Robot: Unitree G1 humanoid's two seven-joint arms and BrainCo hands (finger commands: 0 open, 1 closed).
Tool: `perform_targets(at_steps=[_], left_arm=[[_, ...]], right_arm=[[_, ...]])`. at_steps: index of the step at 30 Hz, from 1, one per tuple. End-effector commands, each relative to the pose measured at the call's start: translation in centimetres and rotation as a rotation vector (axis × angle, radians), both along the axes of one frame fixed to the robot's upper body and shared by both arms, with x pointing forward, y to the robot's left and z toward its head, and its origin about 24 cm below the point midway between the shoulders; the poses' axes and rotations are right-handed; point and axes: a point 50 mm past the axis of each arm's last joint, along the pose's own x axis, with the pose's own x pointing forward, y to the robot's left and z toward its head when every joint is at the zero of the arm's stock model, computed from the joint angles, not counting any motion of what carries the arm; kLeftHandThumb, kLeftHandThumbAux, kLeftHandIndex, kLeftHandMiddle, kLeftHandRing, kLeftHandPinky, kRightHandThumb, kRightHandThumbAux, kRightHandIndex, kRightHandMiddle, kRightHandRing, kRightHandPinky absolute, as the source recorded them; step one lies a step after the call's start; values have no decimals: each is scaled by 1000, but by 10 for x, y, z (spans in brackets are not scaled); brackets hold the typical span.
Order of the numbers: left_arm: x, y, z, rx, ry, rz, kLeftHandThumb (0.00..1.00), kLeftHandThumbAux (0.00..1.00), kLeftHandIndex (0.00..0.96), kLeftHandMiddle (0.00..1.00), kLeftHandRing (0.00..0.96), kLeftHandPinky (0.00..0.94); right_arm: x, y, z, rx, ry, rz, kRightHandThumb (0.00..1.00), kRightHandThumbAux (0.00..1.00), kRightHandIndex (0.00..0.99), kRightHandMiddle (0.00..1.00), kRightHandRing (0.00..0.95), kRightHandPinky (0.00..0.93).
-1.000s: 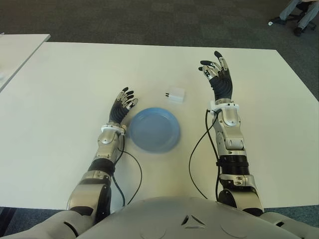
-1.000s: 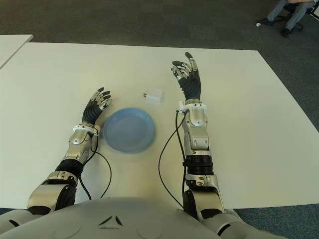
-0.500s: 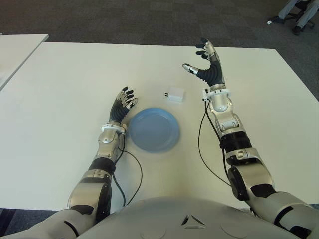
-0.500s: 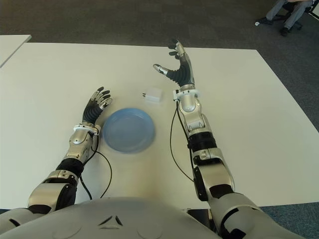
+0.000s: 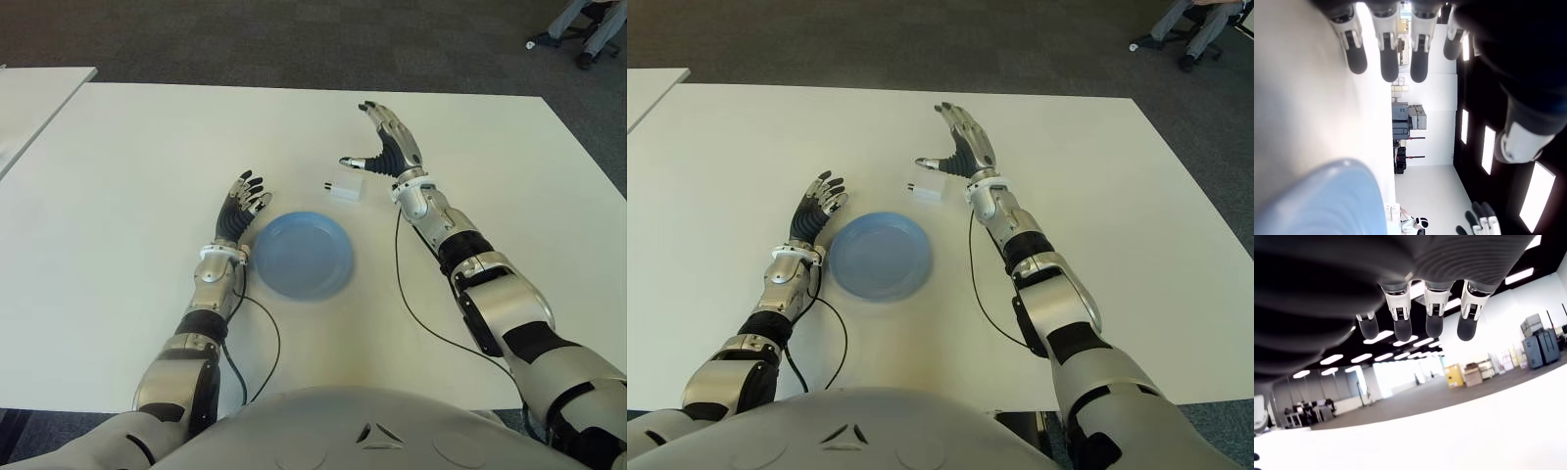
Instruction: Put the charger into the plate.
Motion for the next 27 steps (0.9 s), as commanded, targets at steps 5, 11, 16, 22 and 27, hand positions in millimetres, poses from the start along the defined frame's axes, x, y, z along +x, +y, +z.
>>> perform_targets(at_steps=[5, 11, 16, 22, 27], left_arm=[[-24, -3, -28, -4, 163, 0, 0, 563, 48, 171, 164, 161], [-24, -3, -28, -2, 159, -4, 0, 554, 42, 166, 159, 156], [-25, -4, -27, -3, 153, -7, 0, 554, 45, 166, 159, 158], [-25, -4, -26, -6, 149, -10, 0, 556, 40, 166, 159, 154], [-26, -4, -26, -7, 146, -15, 0, 556, 39, 165, 157, 152]], right_arm=[[-2, 3, -12, -66, 104, 5, 283, 376, 0, 0, 0, 0], [-4, 2, -19, -82, 163, -2, 297, 348, 0, 0, 0, 0], [-4, 1, -22, -82, 197, -13, 299, 340, 0, 0, 0, 0], [-6, 3, -26, -70, 239, -21, 303, 334, 0, 0, 0, 0], [-7, 5, -30, -63, 269, -21, 304, 331, 0, 0, 0, 0]])
